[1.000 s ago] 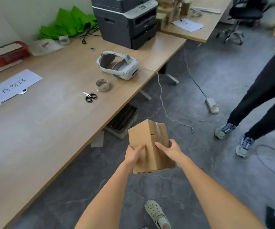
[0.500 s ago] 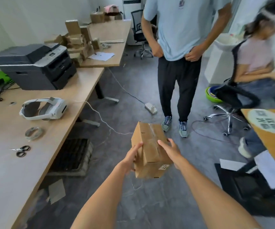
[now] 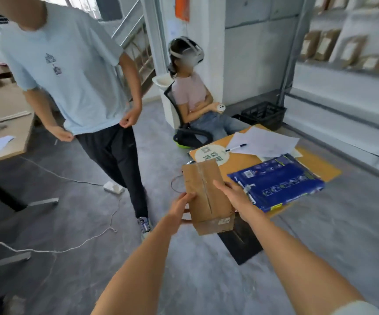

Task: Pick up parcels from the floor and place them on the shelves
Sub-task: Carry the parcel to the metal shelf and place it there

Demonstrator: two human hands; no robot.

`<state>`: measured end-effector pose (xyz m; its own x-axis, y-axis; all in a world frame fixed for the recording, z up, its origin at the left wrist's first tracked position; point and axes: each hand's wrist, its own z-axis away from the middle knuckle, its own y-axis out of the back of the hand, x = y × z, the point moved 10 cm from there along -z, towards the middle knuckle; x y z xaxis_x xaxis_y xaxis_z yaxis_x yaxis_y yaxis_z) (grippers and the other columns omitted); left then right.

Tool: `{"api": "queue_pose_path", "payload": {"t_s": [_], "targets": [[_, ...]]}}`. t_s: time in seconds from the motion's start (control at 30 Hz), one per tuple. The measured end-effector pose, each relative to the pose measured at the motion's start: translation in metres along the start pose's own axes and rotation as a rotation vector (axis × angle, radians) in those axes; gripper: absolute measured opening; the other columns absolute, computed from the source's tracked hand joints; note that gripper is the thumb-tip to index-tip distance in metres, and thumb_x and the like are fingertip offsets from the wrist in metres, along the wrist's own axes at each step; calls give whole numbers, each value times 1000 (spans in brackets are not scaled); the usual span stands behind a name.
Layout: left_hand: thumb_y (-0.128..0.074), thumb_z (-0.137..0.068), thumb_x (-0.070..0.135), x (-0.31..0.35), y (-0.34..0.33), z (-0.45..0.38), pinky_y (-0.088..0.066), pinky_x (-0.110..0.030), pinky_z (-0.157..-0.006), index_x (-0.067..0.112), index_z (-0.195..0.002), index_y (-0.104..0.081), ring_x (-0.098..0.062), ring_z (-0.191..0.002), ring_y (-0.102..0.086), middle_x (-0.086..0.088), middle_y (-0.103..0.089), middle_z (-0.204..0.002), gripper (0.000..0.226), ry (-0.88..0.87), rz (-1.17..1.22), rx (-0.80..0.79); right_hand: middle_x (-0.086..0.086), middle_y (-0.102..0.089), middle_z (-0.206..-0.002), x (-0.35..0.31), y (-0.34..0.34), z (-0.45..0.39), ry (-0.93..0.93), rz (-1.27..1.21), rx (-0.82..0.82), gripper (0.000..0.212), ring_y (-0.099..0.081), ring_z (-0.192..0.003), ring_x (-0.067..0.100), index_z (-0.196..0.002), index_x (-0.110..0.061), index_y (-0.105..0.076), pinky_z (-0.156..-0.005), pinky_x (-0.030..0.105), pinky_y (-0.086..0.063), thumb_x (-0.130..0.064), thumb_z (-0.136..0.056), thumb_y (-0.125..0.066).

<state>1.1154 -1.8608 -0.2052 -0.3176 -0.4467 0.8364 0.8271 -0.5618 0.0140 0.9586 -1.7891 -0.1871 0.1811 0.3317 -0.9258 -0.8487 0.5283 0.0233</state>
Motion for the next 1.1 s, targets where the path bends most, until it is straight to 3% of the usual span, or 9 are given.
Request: {"api": "queue_pose_path", "payload": {"t_s": [0.13,0.3,0.37,0.47,0.6,0.67,0.83,0.97,1.1], "targets": [[-51,-95,33,20,-106,-18,-51,-46,-84,21,-127,-49,-26,-109,-51,-5,-51,-125,35,-36,-72,-78,11,-66,-94,4,123,3,2,-59,184,38,-60,-92,25,-105,0,-67,-87,40,-47,-29,-99,-42],[-46,-97,29,31,-230,-28,-45,-48,-94,20,-137,-42,-27,-115,-48,-8,-45,-139,41,-41,-98,-150,6,-68,-85,3,250,30,59,-28,355,37,-60,-57,-4,-132,-6,-46,-45,4,-43,4,-97,-41],[-52,-93,33,30,-267,-30,-43,-45,-102,16,-135,-44,-26,-114,-48,-7,-48,-135,46,-31,-111,-159,8,-67,-97,3,286,40,88,45,398,38,-61,-62,-6,-133,-4,-50,-51,1,-43,-2,-95,-50],[-61,-81,48,24,-347,-26,-41,-43,-104,14,-133,-48,-28,-121,-50,-5,-53,-133,63,-10,-148,-296,0,-60,-107,15,357,66,28,29,530,63,-63,-93,13,-132,-10,-53,-79,23,-49,-35,-78,-74],[-67,-69,59,16,-454,-3,-37,-48,-110,21,-127,-43,-28,-123,-50,-2,-52,-130,74,34,-248,-517,8,-45,-136,35,450,112,-76,63,754,99,-49,-124,29,-136,-19,-43,-103,42,-44,-69,-55,-71],[-67,-79,47,13,-501,-1,-36,-47,-111,21,-121,-41,-28,-123,-50,-4,-52,-125,56,38,-238,-565,9,-51,-132,49,489,130,-107,-7,796,89,-53,-121,28,-134,-14,-42,-96,36,-47,-60,-65,-74],[-79,-55,56,5,-622,8,-45,-45,-106,12,-132,-41,-28,-116,-57,-8,-57,-128,97,-13,-393,-722,4,-67,-114,89,582,167,-193,-128,932,111,-67,-102,24,-121,-14,-53,-85,41,-57,-79,-32,-70],[-65,-87,35,9,-718,20,-41,-32,-96,13,-120,-48,-20,-105,-51,-3,-54,-118,44,-78,-492,-847,2,-69,-108,100,649,192,-264,-144,1060,73,-66,-102,22,-112,-9,-62,-78,31,-54,-60,-62,-75],[-59,-89,39,15,-808,21,-38,-32,-89,11,-138,-39,-23,-108,-50,-7,-52,-132,59,-99,-583,-977,4,-72,-109,115,725,197,-306,-158,1168,70,-68,-99,21,-109,-11,-67,-87,37,-55,-58,-58,-79]]}}
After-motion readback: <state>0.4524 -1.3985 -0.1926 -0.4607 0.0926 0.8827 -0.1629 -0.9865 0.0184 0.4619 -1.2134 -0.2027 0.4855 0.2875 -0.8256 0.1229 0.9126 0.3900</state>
